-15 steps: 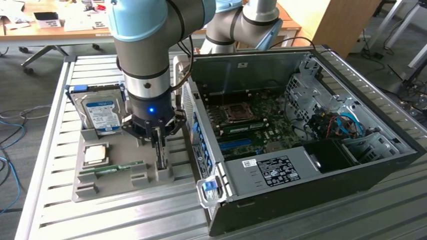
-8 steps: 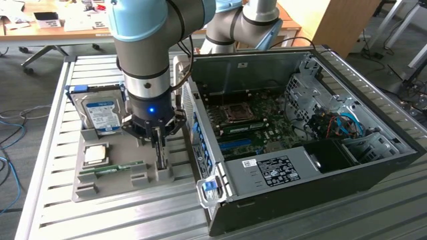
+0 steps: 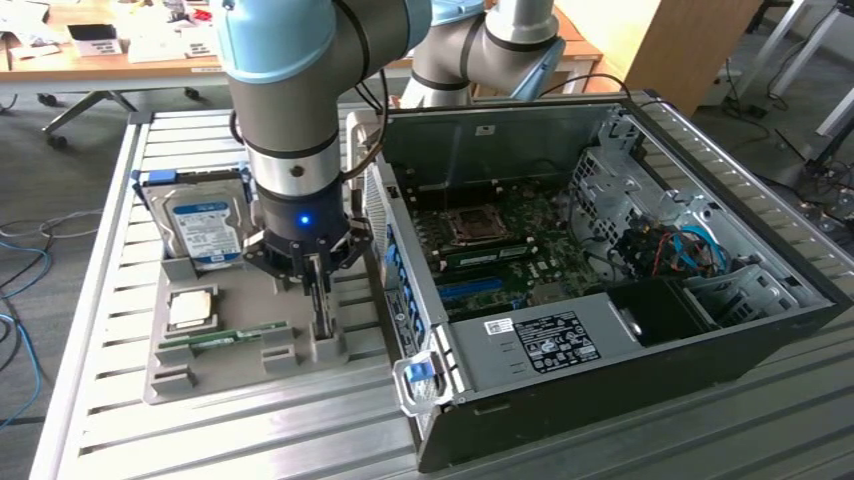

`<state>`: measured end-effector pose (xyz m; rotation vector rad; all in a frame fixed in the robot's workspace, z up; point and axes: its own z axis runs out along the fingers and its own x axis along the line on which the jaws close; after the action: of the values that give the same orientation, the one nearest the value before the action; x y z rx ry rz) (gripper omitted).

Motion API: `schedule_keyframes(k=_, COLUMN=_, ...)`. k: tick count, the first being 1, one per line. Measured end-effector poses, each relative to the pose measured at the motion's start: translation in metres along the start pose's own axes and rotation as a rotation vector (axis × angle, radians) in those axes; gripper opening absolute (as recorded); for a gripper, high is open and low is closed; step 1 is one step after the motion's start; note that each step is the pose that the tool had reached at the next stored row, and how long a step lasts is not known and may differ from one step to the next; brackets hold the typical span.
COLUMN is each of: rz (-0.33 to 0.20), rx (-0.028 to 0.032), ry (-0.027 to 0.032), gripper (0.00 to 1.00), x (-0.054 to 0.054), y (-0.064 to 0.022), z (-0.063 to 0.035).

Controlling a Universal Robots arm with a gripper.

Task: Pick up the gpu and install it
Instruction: 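Pick up the gpu and move the gpu toward the slot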

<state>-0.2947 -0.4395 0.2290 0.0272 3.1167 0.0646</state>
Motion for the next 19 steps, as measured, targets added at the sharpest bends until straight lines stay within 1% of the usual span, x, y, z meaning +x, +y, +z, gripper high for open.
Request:
schedule_keyframes(k=14, rz=-0.014, rx=-0.0004, ry=0.0007, gripper=0.27, x=0.0001, y=0.0, z=0.0)
schedule_keyframes(k=16, rz=-0.014, rx=-0.0006, ry=0.0006, gripper=0.27, x=0.0, y=0.0, z=-0.0014)
schedule_keyframes(k=19, rz=-0.014, rx=-0.0005, ry=0.0007, gripper=0.27, x=-0.0001, y=0.0003, z=-0.0063)
